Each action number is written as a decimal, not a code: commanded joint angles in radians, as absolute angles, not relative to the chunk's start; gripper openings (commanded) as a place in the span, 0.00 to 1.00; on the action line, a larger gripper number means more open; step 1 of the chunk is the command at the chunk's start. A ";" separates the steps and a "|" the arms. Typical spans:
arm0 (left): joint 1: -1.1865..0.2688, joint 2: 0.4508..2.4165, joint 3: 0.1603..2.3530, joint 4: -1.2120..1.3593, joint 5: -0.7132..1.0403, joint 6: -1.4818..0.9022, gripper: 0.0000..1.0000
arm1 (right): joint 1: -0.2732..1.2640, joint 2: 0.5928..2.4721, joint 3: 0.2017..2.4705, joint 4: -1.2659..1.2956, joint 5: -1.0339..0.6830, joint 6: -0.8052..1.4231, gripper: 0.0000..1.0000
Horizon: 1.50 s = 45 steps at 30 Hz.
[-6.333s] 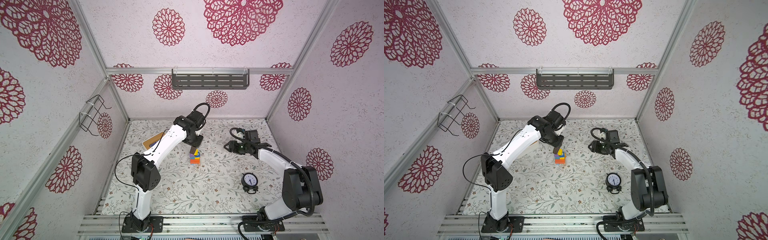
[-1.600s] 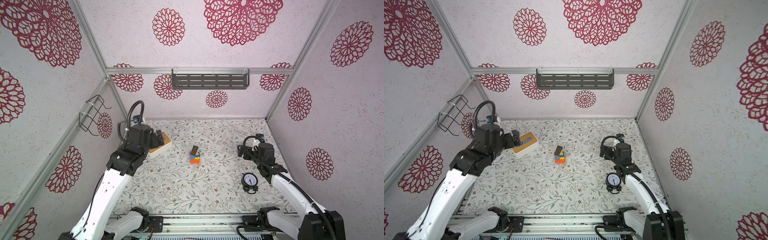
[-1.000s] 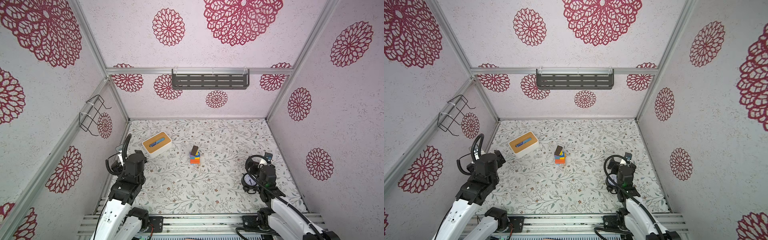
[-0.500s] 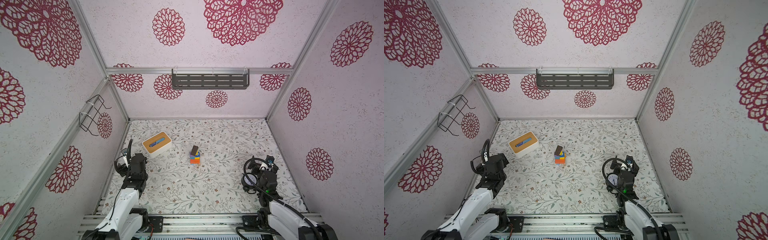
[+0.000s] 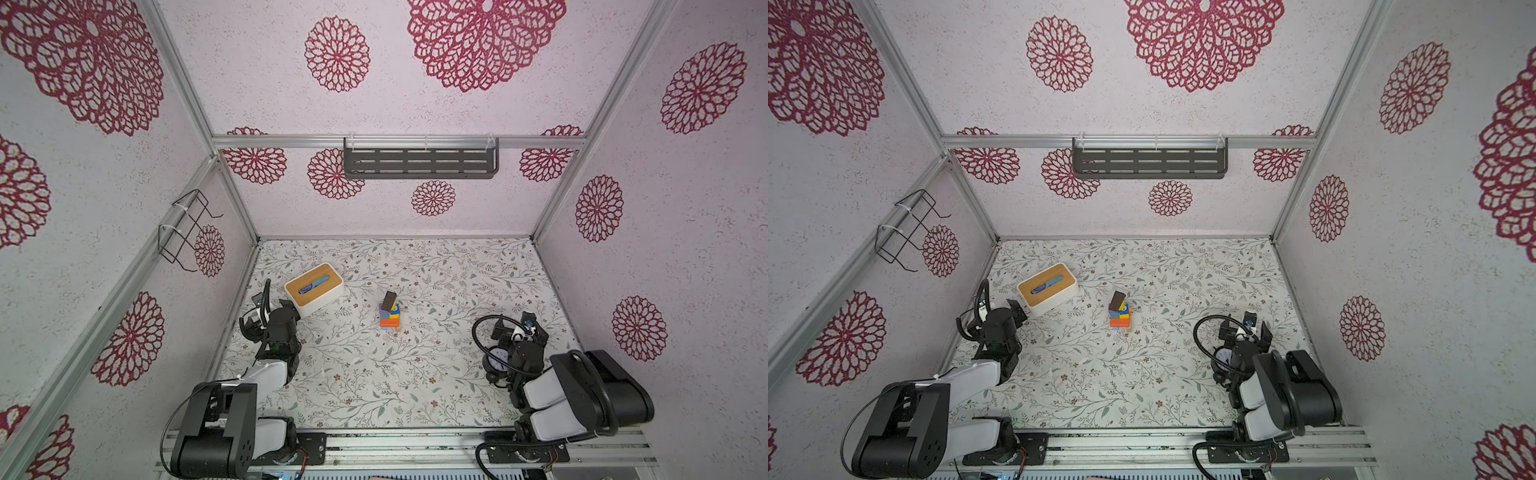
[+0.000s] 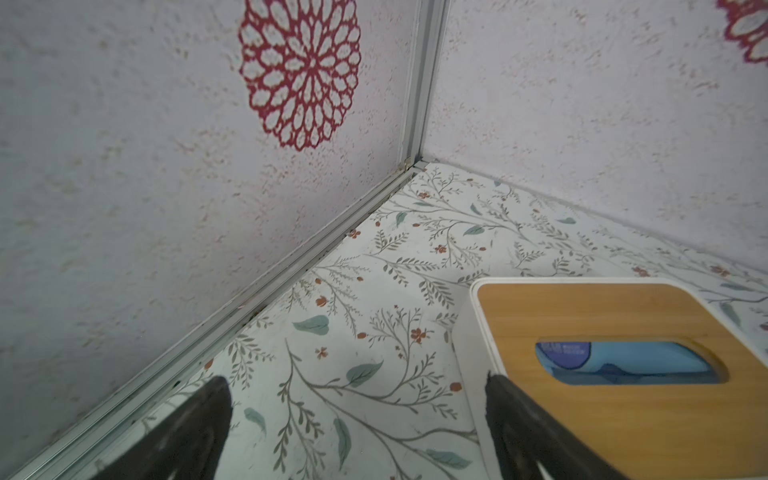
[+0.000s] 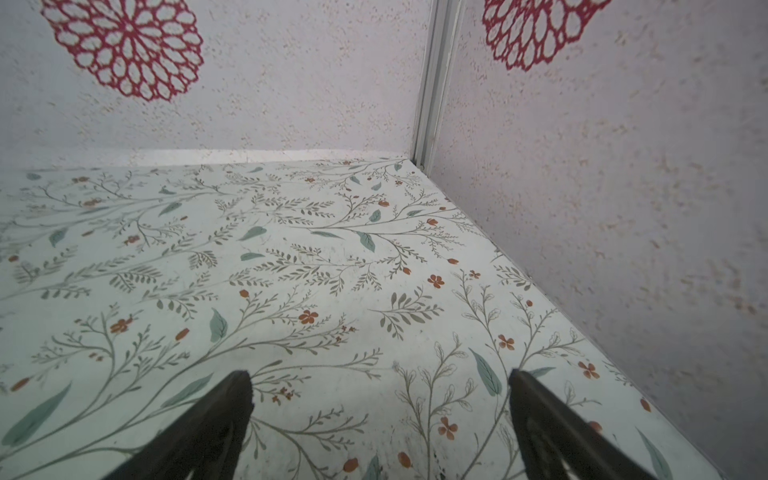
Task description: Build the wood block tower
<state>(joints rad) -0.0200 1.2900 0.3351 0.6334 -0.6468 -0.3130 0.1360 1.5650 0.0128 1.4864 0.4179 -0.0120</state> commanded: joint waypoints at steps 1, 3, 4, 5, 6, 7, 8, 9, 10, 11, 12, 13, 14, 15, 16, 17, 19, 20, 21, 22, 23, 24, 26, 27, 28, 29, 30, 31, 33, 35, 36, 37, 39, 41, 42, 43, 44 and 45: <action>-0.010 1.269 0.327 0.709 -0.558 -0.279 0.97 | 0.135 1.607 0.058 1.671 0.369 -0.063 0.99; -0.012 1.252 0.286 0.777 -0.565 -0.269 0.97 | 0.133 1.598 0.068 1.643 0.368 -0.059 0.99; -0.015 1.242 0.275 0.786 -0.560 -0.270 0.97 | 0.133 1.598 0.070 1.639 0.367 -0.060 0.99; -0.019 1.234 0.262 0.803 -0.555 -0.257 0.97 | 0.133 1.593 0.073 1.626 0.366 -0.058 0.99; -0.026 1.236 0.251 0.833 -0.574 -0.242 0.97 | 0.133 1.591 0.080 1.611 0.366 -0.058 0.99; -0.040 1.236 0.238 0.859 -0.587 -0.229 0.97 | 0.133 1.588 0.085 1.599 0.364 -0.058 0.99; -0.051 1.231 0.222 0.888 -0.584 -0.217 0.97 | 0.133 1.583 0.092 1.581 0.362 -0.059 0.99; -0.054 1.224 0.209 0.904 -0.580 -0.219 0.97 | 0.133 1.581 0.096 1.568 0.361 -0.060 0.99; -0.054 1.219 0.200 0.912 -0.587 -0.229 0.97 | 0.133 1.582 0.097 1.568 0.361 -0.060 0.99; -0.052 1.215 0.193 0.915 -0.599 -0.256 0.97 | 0.133 1.581 0.097 1.569 0.361 -0.063 0.99; -0.051 1.220 0.190 0.930 -0.594 -0.258 0.97 | 0.133 1.582 0.097 1.570 0.362 -0.063 0.99; -0.053 1.225 0.187 0.941 -0.585 -0.250 0.97 | 0.133 1.581 0.097 1.571 0.364 -0.063 0.99; -0.054 1.226 0.192 0.934 -0.571 -0.245 0.97 | 0.133 1.581 0.097 1.570 0.365 -0.063 0.99; -0.043 1.226 0.211 0.898 -0.545 -0.245 0.97 | 0.133 1.581 0.097 1.571 0.364 -0.063 0.99; -0.031 1.231 0.238 0.852 -0.507 -0.237 0.97 | 0.133 1.581 0.097 1.569 0.364 -0.065 0.99; -0.029 1.243 0.267 0.821 -0.470 -0.187 0.97 | 0.135 1.583 0.099 1.564 0.362 -0.066 0.99; -0.031 1.265 0.265 0.889 -0.450 -0.100 0.97 | 0.135 1.578 0.104 1.552 0.358 -0.069 0.99; -0.028 1.267 0.253 0.929 -0.467 -0.089 0.97 | 0.137 1.578 0.103 1.552 0.354 -0.071 0.99; -0.021 1.262 0.245 0.947 -0.468 -0.092 0.97 | 0.138 1.580 0.104 1.553 0.356 -0.074 0.99; -0.011 1.258 0.242 0.943 -0.450 -0.100 0.97 | 0.139 1.580 0.102 1.556 0.356 -0.076 0.99; -0.003 1.257 0.245 0.931 -0.425 -0.109 0.97 | 0.141 1.582 0.100 1.559 0.356 -0.078 0.99; 0.001 1.264 0.246 0.921 -0.410 -0.118 0.97 | 0.142 1.583 0.099 1.564 0.358 -0.080 0.99; 0.002 1.296 0.245 0.945 -0.404 -0.112 0.97 | 0.144 1.583 0.099 1.565 0.360 -0.082 0.99; 0.002 1.311 0.250 0.961 -0.418 -0.107 0.97 | 0.144 1.583 0.100 1.565 0.360 -0.082 0.99; 0.003 1.319 0.255 0.962 -0.425 -0.109 0.97 | 0.144 1.583 0.100 1.565 0.360 -0.083 0.99; 0.012 1.336 0.257 0.980 -0.415 -0.102 0.97 | 0.144 1.583 0.100 1.566 0.360 -0.082 0.99; 0.019 1.360 0.257 1.015 -0.413 -0.098 0.97 | 0.144 1.583 0.100 1.566 0.359 -0.081 0.99; 0.022 1.383 0.256 1.046 -0.417 -0.097 0.97 | 0.144 1.582 0.100 1.566 0.360 -0.082 0.99; 0.023 1.439 0.251 1.093 -0.401 -0.104 0.97 | 0.145 1.583 0.100 1.566 0.360 -0.082 0.99; 0.023 1.509 0.226 1.200 -0.413 -0.106 0.97 | 0.147 1.586 0.098 1.571 0.366 -0.084 0.99; 0.021 1.557 0.204 1.290 -0.416 -0.106 0.97 | 0.150 1.587 0.097 1.575 0.372 -0.084 0.99; 0.020 1.608 0.188 1.385 -0.416 -0.095 0.97 | 0.151 1.589 0.097 1.578 0.374 -0.087 0.99; 0.015 1.600 0.220 1.337 -0.405 -0.078 0.97 | 0.152 1.589 0.098 1.578 0.373 -0.088 0.99; 0.022 1.568 0.283 1.179 -0.377 -0.076 0.97 | 0.152 1.586 0.104 1.562 0.368 -0.090 0.99; 0.027 1.562 0.330 1.091 -0.373 -0.081 0.97 | 0.151 1.582 0.111 1.543 0.367 -0.087 0.99; 0.036 1.558 0.387 0.963 -0.357 -0.088 0.97 | 0.146 1.576 0.122 1.514 0.363 -0.082 0.99; 0.076 1.553 0.414 0.891 -0.279 -0.115 0.97 | 0.139 1.568 0.140 1.472 0.361 -0.070 0.99; 0.107 1.549 0.429 0.857 -0.227 -0.134 0.97 | 0.130 1.560 0.158 1.423 0.358 -0.059 0.99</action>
